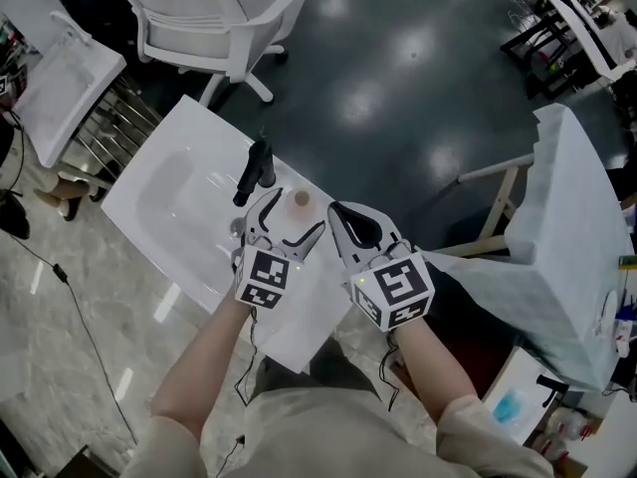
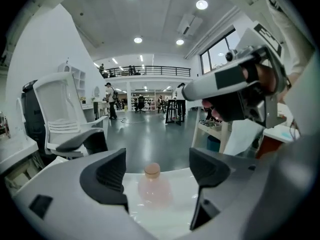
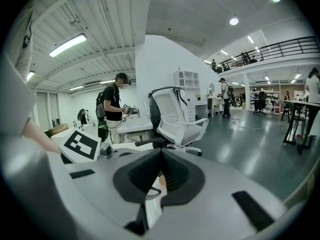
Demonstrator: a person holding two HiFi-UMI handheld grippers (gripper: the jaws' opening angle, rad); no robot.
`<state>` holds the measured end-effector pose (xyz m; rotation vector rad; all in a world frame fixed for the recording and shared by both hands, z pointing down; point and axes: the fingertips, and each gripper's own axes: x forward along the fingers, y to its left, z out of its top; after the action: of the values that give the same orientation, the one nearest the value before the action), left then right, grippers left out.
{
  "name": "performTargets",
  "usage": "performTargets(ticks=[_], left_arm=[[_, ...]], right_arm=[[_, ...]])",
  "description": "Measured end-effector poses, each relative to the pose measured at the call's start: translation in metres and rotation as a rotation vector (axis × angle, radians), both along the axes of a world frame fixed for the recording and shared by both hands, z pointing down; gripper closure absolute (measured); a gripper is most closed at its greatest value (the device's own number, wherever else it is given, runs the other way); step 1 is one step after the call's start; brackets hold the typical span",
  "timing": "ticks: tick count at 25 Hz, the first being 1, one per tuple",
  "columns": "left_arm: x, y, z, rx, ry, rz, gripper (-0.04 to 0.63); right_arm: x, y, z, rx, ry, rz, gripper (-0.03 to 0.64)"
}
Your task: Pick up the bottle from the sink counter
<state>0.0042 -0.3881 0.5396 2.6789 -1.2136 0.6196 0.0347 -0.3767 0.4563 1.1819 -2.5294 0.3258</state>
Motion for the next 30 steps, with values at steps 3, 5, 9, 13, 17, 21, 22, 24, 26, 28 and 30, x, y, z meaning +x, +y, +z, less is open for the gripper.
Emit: performTargets(ticks=[3, 5, 9, 13, 17, 21, 22, 24, 26, 28, 30], left_arm=[[0.005, -0.013, 0.031, -0.041, -0.004, -0.021, 0.222], [0.009, -0.017, 0.051, -0.071, -0.009, -0.023, 0.219], [0.013, -0.028, 0.083, -0.101, -0.02, -0.033, 0.215], [0.011, -0.038, 0.111, -0.13, -0.035, -0.045, 0.212], [0.016, -0.045, 0.128, -0.129, -0.052, -0.025, 0.209], [0.021, -0.05, 0.137, -0.099, -0.095, -0.01, 0.207], [0.021, -0.05, 0.139, -0.091, -0.111, -0.007, 0.207], [0.023, -0.05, 0.144, -0.077, -0.146, 0.0, 0.207], [0.024, -0.05, 0.146, -0.067, -0.162, 0.009, 0.209], [0.024, -0.051, 0.145, -0.062, -0.161, 0.016, 0.209], [0.024, -0.05, 0.145, -0.059, -0.158, 0.023, 0.209]], right_arm=[[-0.001, -0.009, 0.019, -0.022, -0.001, 0.0, 0.62], [0.0, -0.014, 0.031, -0.034, -0.003, -0.001, 0.62], [0.001, -0.022, 0.052, -0.054, -0.002, -0.002, 0.62], [0.003, -0.027, 0.071, -0.078, -0.004, -0.001, 0.62], [0.004, -0.031, 0.085, -0.088, -0.009, -0.012, 0.62], [-0.001, -0.035, 0.089, -0.079, -0.042, -0.043, 0.62], [-0.004, -0.036, 0.09, -0.076, -0.052, -0.055, 0.62], [-0.01, -0.038, 0.091, -0.073, -0.069, -0.084, 0.62], [-0.016, -0.04, 0.092, -0.066, -0.079, -0.112, 0.618], [-0.022, -0.042, 0.093, -0.055, -0.086, -0.139, 0.61], [-0.028, -0.043, 0.099, -0.056, -0.086, -0.166, 0.516]])
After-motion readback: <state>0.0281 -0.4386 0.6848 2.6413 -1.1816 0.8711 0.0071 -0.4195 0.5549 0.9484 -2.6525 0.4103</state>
